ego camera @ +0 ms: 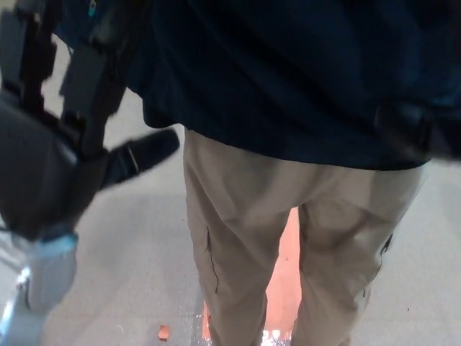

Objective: A person hands a coat to the robot and the robot grabs it with both hands and holds it while the person wears the coat.

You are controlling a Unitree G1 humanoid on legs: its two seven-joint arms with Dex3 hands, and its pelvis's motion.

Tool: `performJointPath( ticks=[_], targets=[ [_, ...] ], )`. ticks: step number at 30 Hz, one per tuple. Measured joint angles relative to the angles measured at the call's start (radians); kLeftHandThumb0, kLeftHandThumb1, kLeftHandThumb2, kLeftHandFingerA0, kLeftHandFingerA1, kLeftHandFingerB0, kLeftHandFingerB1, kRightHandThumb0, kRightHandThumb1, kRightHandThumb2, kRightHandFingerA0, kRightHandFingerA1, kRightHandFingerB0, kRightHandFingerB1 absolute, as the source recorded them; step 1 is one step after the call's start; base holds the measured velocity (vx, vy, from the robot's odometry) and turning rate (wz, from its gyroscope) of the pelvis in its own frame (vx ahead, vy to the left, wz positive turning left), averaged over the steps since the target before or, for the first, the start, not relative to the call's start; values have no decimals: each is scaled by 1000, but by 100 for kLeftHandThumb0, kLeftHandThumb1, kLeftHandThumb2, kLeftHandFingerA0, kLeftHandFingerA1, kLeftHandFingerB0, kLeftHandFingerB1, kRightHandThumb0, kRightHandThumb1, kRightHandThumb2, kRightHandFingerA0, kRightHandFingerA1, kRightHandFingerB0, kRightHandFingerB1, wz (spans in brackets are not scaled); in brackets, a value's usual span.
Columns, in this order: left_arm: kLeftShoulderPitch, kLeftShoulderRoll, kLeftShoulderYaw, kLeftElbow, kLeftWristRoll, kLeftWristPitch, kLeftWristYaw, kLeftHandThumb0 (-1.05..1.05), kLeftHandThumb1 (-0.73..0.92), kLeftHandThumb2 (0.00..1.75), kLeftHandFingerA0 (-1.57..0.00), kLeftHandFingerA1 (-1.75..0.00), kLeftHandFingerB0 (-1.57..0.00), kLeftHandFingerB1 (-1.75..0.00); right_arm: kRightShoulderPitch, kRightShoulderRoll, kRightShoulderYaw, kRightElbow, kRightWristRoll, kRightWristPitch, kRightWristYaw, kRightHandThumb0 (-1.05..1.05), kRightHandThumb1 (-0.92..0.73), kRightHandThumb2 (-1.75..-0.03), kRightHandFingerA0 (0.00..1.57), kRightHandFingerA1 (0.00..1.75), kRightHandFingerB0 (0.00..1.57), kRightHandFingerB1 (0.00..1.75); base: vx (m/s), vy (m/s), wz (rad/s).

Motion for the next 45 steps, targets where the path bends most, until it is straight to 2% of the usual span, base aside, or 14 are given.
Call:
performJointPath(
  ticks=[3, 4, 7, 8, 10, 13, 19, 20, 24, 25, 27, 33, 34, 45],
  targets=[
    [48, -21, -22, 30, 18, -5, 48, -78, 92, 72, -20, -30, -13, -27, 75, 20, 23, 3, -20, -13, -28, -65, -92, -76, 0, 27, 0, 7, 0, 0, 0],
    [59, -26, -27, 40, 22, -6, 59, -75, 92, 70, -22, -29, -18, -29, 91, 23, 29, 5, -25, -16, -35, -69, -79, -111, 0, 27, 0, 21, 0, 0, 0],
    [95, -38, -47, 83, 35, -8, 101, -83, 92, 73, -20, -29, -16, -30, 142, 35, 51, 23, -48, -23, -66, -82, -88, -114, 1, 23, 0, 9, 0, 0, 0],
    [107, -41, -56, 105, 39, -8, 117, -36, 51, 111, 0, -48, 0, -47, 158, 38, 59, 32, -55, -25, -79, -79, -88, -117, 0, 25, 0, 13, 0, 0, 0],
    [132, -53, -71, 149, 48, -8, 150, -80, 83, 116, -11, -44, -3, -34, 190, 42, 76, 54, -70, -28, -104, -76, -85, -116, 0, 30, 0, 16, 0, 0, 0],
    [161, -65, -97, 232, 65, -8, 200, -74, 92, 84, -2, -27, -4, -20, 237, 43, 99, 94, -90, -32, -133, -79, -86, -116, 0, 23, 0, 13, 0, 0, 0],
    [191, -44, -154, 447, 103, -9, 296, -73, 92, 78, -7, -37, -6, -22, 326, 43, 136, 187, -119, -37, -172, -79, -83, -112, 3, 28, 5, 19, 0, 0, 0],
    [191, -39, -163, 481, 107, -8, 308, -71, 78, 114, -7, -49, -3, -33, 337, 42, 140, 201, -124, -37, -175, -79, -82, -111, 2, 30, 7, 21, 0, 0, 0],
    [175, -32, -208, 666, 125, -9, 365, -34, 56, 114, -2, -50, 0, -48, 364, 35, 156, 286, -139, -31, -184, -82, -82, -110, 5, 28, 8, 21, 0, 0, 0],
    [168, -32, -216, 696, 128, -9, 373, -75, 92, 74, -20, -39, -15, -28, 367, 34, 158, 300, -142, -28, -184, -81, -80, -110, 6, 30, 7, 23, 0, 0, 0],
    [150, -33, -235, 781, 135, -9, 397, -34, 57, 114, -1, -50, 0, -48, 372, 30, 164, 338, -148, -21, -184, -82, -81, -111, 7, 30, 7, 23, 0, 0, 0],
    [79, -43, -302, 1024, 150, -9, 471, -34, 58, 115, -1, -50, 0, -48, 374, 12, 189, 479, -162, -10, -185, -81, -81, -111, 7, 33, 7, 23, 0, 0, 0],
    [65, -51, -321, 1084, 152, -8, 492, -73, 92, 77, -20, -39, -15, -29, 374, 4, 199, 516, -167, -10, -189, -81, -82, -112, 7, 33, 7, 22, 0, 0, 0],
    [-43, -105, -352, 1293, 108, -3, 468, -86, 87, 90, -21, -37, -23, -35, 346, -25, 224, 599, -163, 74, -93, -84, -83, -114, 7, 29, 7, 22, 0, 0, 0]
  ],
)
